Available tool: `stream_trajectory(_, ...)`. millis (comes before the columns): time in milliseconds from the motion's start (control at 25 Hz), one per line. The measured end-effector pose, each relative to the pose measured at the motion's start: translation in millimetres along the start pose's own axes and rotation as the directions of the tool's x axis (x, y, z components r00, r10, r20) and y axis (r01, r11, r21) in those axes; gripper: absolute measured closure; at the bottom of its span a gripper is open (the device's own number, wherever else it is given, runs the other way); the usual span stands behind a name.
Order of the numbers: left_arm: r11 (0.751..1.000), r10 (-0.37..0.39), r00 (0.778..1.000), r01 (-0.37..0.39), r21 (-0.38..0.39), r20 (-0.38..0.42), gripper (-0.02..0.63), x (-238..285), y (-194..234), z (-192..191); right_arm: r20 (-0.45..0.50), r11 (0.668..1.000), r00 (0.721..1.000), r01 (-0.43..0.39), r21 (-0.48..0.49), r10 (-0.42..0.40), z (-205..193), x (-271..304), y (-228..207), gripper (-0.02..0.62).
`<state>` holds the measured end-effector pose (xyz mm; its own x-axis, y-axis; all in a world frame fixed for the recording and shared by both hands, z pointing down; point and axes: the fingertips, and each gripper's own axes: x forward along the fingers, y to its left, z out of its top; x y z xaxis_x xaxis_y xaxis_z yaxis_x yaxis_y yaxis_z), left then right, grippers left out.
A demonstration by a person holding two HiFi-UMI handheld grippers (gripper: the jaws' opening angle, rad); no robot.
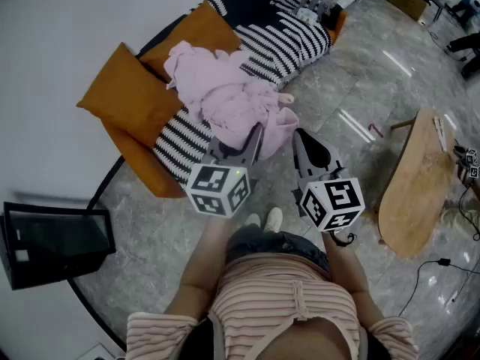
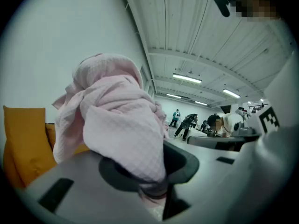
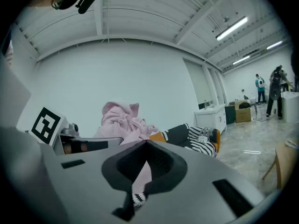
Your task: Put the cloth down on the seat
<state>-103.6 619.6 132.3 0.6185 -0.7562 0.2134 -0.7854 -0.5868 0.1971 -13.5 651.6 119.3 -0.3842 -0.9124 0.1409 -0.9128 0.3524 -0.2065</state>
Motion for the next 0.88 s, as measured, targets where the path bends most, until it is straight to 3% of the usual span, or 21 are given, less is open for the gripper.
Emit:
stream_trajectory(560,1.000,0.022,1.000,-0.022,-0.001,0.002,0.491,4.7,1.8,-1.8,0.017,1.000,1.000,0.004,-0.002,-0.004,1.0,-1.3,-10.6,0.588)
stream_trajectory(880,0.998,0.056,0.998,-0.056,0.001,0.019,0.491,11.2,4.9,-1.0,0.022,0.999,0.999,0.040,0.012,-0.040,2.0,-7.4,-48.9,0.588)
